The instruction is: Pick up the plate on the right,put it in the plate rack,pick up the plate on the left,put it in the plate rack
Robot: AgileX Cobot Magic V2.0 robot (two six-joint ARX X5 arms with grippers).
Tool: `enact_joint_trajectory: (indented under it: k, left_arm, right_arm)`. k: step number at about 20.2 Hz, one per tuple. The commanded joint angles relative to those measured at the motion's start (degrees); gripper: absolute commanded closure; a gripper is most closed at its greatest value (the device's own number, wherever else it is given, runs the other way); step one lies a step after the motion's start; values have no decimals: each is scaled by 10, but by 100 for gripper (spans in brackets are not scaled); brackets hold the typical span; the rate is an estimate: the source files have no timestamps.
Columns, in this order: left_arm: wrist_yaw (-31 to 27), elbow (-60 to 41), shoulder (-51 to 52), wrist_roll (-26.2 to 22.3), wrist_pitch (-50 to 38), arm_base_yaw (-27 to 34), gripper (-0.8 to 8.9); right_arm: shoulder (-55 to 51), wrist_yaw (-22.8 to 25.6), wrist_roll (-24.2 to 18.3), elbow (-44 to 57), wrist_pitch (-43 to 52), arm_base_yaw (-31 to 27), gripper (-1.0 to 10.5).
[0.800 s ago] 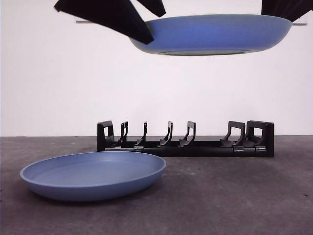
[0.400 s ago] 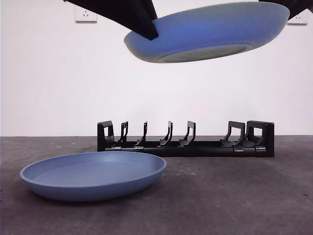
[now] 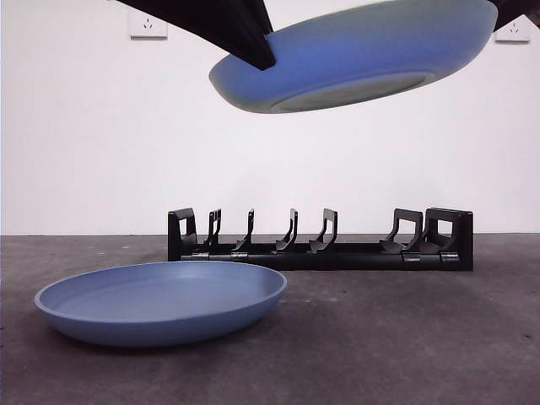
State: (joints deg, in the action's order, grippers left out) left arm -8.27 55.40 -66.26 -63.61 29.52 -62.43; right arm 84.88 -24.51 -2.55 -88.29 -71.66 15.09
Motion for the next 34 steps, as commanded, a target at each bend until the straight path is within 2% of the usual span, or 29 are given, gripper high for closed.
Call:
enact_joint_trajectory:
  k: [1, 3, 6, 8, 11, 14, 17, 19, 21, 23, 29, 34]
  left_arm:
    - [-8, 0, 0, 22, -2, -1, 822]
    - [-8, 0, 0, 28, -2, -2, 822]
    - [-7, 0, 0, 39, -2, -2, 822]
    - [-7, 0, 0, 43, -2, -1, 822]
    - [-1, 0, 0, 59, -2, -1, 822]
    - [29, 0, 0, 94, -4, -1, 822]
    - [57, 0, 0, 155, -36, 13, 822]
    - [84, 0, 0, 212, -77, 37, 822]
    - [125, 0, 0, 273, -128, 78, 822]
    - [168, 0, -2, 329, -180, 125, 822]
    - [295, 0, -47, 519, -355, 257, 822]
    - [312, 0, -129, 599, -458, 302, 822]
  right_arm:
    - [-4, 2, 0, -3, 11, -1, 935]
    - [-4, -5, 0, -5, 16, -1, 890]
    - [-4, -19, 2, -16, 25, -1, 709]
    - [-4, -21, 9, -26, 31, -1, 640]
    - [-4, -21, 9, -53, 33, -1, 619]
    - [-8, -20, 11, -93, 38, -1, 620]
    - [-20, -4, 13, -167, 43, -2, 622]
    - [-40, 27, 12, -201, 42, -2, 628]
    - [-70, 64, 7, -207, 42, -2, 631]
    - [-95, 72, 0, -207, 32, -2, 631]
    - [-142, 49, -20, -204, -47, 0, 631]
    - [-153, -17, -20, -189, -73, 0, 632]
